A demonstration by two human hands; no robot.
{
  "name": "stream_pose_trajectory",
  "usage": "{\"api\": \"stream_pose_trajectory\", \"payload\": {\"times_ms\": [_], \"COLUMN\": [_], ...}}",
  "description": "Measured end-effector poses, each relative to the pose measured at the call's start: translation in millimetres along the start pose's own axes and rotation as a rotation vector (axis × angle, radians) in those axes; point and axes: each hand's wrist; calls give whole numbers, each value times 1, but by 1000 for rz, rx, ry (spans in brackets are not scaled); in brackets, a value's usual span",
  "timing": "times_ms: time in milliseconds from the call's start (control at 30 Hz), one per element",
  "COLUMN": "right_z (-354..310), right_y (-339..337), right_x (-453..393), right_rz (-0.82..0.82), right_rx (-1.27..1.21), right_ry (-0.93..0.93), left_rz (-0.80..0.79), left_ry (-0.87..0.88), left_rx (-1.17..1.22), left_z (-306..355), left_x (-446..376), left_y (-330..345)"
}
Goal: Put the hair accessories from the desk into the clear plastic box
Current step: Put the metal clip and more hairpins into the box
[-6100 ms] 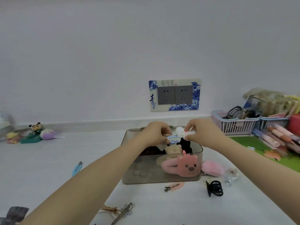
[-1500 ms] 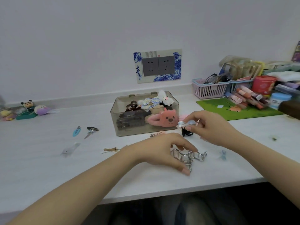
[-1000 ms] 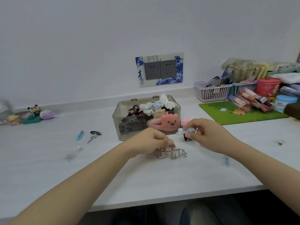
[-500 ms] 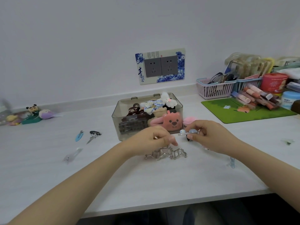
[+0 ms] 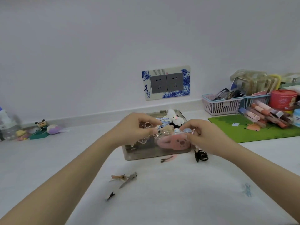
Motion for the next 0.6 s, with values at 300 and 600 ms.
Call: {"api": "stream_pose_trajectory", "payload": {"times_ms": [300, 600], "right_z": [-12, -9], "right_y": [13, 23], "right_x": [-59, -77], "right_rz": [87, 78], "right_rx": [-14, -1], "right_ry": [-4, 13], "left_rz": [-156, -496], "left_ry": [-176, -346], "left_rx": [-197, -249], "left_z": [-15, -21], "left_x": [-56, -82], "left_y": [-42, -38]}}
Point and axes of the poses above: each hand's wrist, its own x-axis away from the middle knuckle, its own y-axis out of the palm, z = x × y, and after that the axes turned 6 degrees about x, right-handed
